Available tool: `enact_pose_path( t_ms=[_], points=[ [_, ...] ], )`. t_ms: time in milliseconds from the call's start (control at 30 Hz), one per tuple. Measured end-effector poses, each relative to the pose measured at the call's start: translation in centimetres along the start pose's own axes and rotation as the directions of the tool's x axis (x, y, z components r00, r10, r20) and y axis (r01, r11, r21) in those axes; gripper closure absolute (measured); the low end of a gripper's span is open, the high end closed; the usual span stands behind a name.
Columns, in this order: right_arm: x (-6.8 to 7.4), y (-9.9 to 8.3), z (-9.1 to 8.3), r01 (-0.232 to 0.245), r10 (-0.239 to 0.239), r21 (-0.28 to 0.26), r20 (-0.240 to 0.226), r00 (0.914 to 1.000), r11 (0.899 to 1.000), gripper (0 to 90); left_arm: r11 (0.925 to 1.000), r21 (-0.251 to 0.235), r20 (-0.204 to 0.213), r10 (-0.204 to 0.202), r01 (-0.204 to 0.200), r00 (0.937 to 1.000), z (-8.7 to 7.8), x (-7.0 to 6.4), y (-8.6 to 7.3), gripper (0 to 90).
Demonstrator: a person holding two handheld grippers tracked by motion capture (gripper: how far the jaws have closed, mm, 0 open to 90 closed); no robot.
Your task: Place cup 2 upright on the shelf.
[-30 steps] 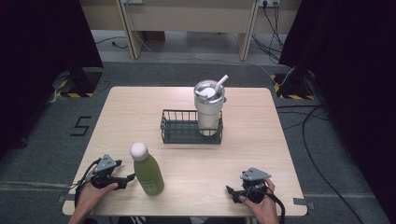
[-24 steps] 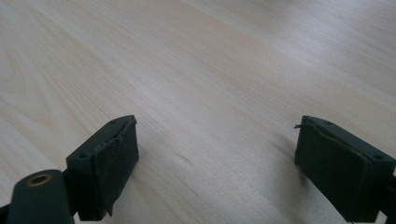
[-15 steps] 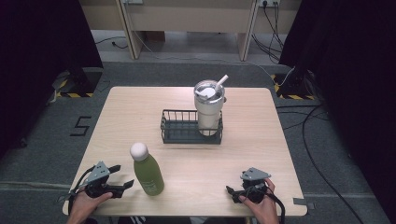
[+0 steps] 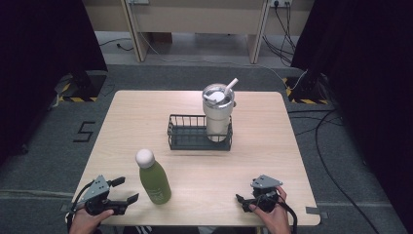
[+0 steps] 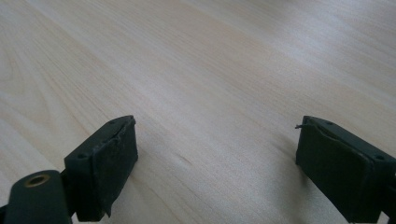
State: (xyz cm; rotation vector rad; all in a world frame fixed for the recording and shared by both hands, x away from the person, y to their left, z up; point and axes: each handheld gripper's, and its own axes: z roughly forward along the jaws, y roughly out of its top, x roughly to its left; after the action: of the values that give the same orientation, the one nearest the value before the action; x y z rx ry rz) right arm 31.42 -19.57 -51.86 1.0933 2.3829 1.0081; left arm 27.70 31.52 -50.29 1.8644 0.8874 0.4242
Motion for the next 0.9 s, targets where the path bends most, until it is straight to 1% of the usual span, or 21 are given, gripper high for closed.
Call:
enact_pose_path(
  t_ms=[100, 300, 400, 500, 600, 700, 900],
  points=[
    [0.0, 0.0, 0.0, 0.000, 0.000, 0.000, 0.000, 1.0000, 1.000, 13.0, 0.9999, -0.014, 0.008, 0.003, -0.003, 1.0000, -0.2, -0.4, 0.1, 15.0],
    [0.0, 0.0, 0.0, 0.000, 0.000, 0.001, -0.001, 1.0000, 1.000, 12.9, 0.9997, -0.022, 0.026, 0.012, -0.012, 0.9996, -0.2, -1.0, 0.1, 15.0],
    [0.0, 0.0, 0.0, -0.001, 0.001, 0.001, -0.001, 1.0000, 1.000, 12.8, 0.9989, -0.046, 0.046, 0.001, 0.001, 0.9989, -0.3, -1.3, 0.2, 15.0],
    [0.0, 0.0, 0.0, 0.000, 0.000, 0.001, -0.001, 1.0000, 1.000, 12.8, 0.9983, -0.059, 0.058, 0.000, 0.003, 0.9983, -0.3, -1.6, 0.3, 15.0],
    [0.0, 0.0, 0.0, 0.001, -0.001, 0.001, -0.001, 1.0000, 1.000, 12.8, 0.9980, -0.064, 0.080, 0.008, -0.003, 0.9967, -0.3, -1.9, 0.3, 15.0],
    [0.0, 0.0, 0.0, 0.000, 0.000, 0.001, -0.001, 1.0000, 1.000, 12.8, 0.9980, -0.062, 0.085, 0.018, -0.012, 0.9962, -0.2, -2.2, 0.3, 15.0],
    [0.0, 0.0, 0.0, 0.000, 0.000, 0.001, -0.001, 1.0000, 1.000, 12.8, 0.9963, -0.085, 0.098, 0.023, -0.015, 0.9949, -0.2, -2.5, 0.4, 15.0]
  ],
)
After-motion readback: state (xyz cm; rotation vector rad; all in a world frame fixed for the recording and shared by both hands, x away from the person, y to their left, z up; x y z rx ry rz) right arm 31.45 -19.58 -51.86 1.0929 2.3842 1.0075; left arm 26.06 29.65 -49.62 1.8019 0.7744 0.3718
